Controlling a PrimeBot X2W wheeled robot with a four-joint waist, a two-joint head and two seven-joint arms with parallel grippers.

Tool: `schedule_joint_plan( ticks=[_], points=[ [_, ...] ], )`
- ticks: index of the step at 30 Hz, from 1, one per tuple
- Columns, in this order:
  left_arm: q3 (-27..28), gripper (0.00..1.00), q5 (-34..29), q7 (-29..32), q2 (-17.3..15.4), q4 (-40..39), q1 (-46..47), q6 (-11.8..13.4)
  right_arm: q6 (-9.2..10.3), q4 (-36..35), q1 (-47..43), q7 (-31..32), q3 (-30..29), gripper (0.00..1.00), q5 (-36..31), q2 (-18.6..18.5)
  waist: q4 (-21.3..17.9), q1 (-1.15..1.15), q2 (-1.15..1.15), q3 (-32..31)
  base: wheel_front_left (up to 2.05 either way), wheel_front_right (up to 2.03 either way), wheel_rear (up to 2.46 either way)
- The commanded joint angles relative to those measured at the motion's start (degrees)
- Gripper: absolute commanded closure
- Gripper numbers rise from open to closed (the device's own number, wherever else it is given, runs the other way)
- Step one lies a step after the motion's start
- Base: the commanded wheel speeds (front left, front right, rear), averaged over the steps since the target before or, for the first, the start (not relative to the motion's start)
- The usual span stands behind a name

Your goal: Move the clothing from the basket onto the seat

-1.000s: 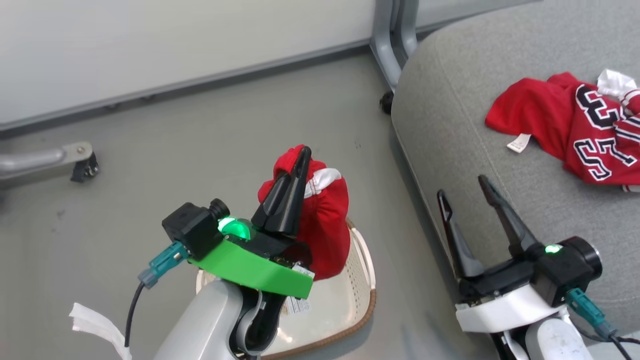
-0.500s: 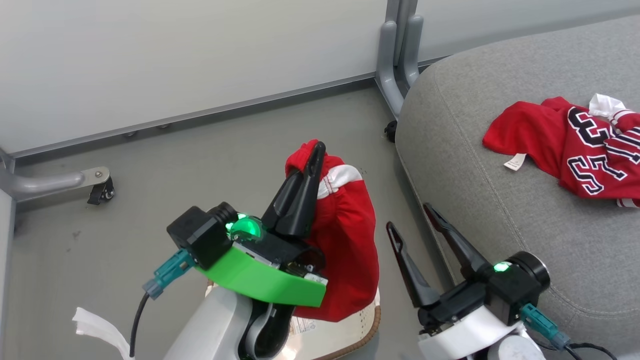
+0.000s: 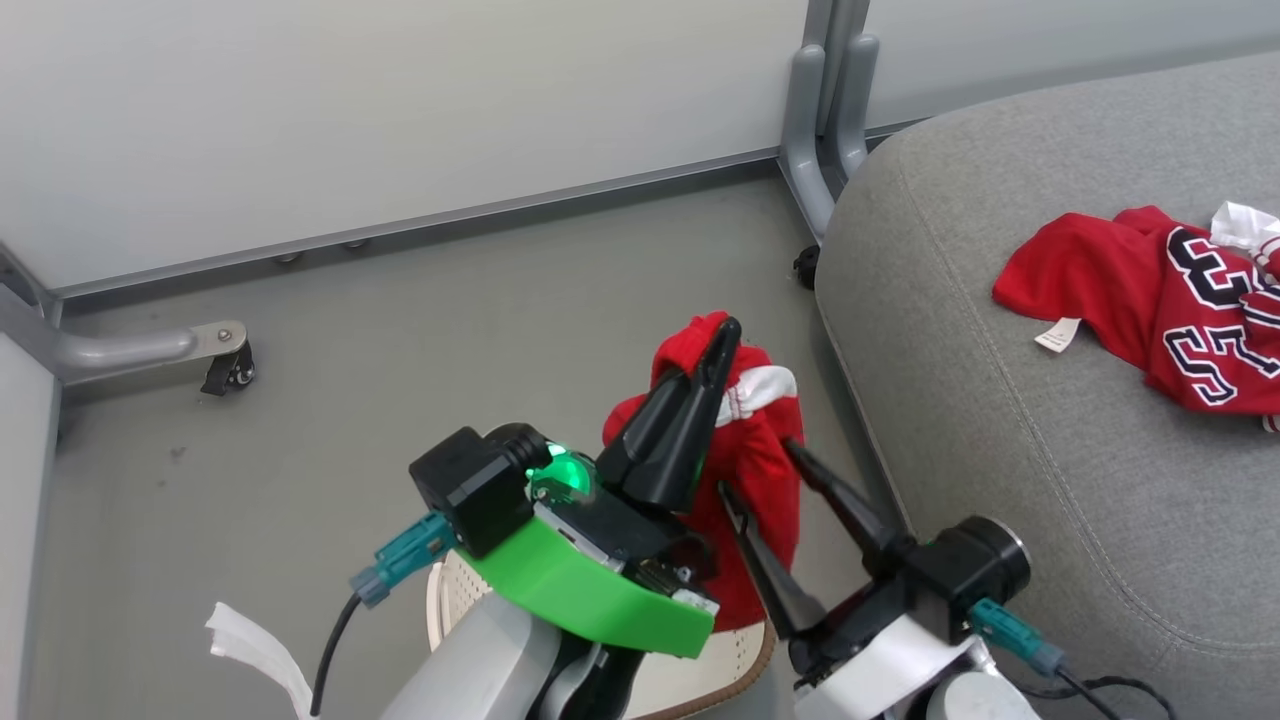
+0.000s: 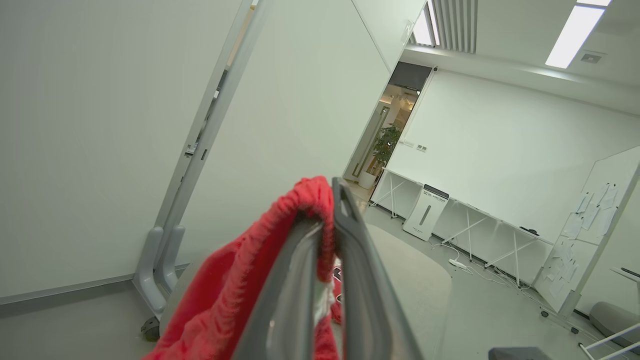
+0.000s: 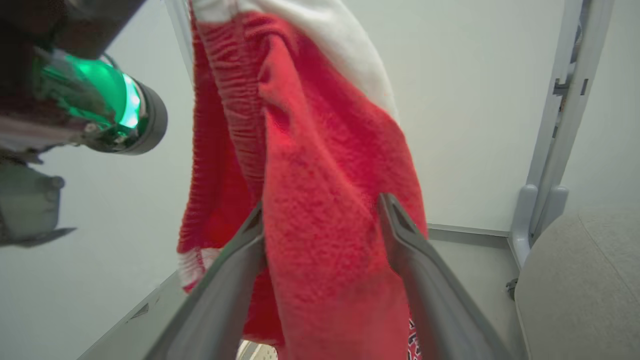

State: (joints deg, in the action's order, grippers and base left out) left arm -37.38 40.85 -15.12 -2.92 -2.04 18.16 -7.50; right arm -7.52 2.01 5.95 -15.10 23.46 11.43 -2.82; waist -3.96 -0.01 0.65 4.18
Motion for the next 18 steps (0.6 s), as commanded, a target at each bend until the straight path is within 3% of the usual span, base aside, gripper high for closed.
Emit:
schedule_joint_plan(
  ticks=[1,8,10,18],
  points=[
    [-0.4,1.0,0.5,0.0,0.0,-0.4,0.9,0.0,0.07,1.4,0.0,-0.1,0.1,0.0,-0.2,-0.3,0.2,0.01,-0.65,-0.1,0.0,0.0,0.0],
    [-1.8,1.0,0.5,0.0,0.0,-0.5,1.5,0.0,0.07,6.2,0.9,-0.1,0.9,0.0,-0.3,-0.7,0.9,0.01,-0.65,0.2,0.0,0.0,0.0],
    [-1.8,1.0,0.0,0.0,0.0,-0.1,1.5,0.0,0.07,6.7,1.0,-0.1,2.1,0.99,-0.4,-1.0,1.0,0.01,-0.65,0.2,0.0,0.0,0.0],
    [-1.2,1.0,-2.0,0.0,0.0,1.6,1.3,0.0,0.07,6.8,1.6,-0.1,2.5,1.0,0.3,-1.3,0.9,0.01,-0.65,0.3,0.0,0.0,0.0]
  ],
)
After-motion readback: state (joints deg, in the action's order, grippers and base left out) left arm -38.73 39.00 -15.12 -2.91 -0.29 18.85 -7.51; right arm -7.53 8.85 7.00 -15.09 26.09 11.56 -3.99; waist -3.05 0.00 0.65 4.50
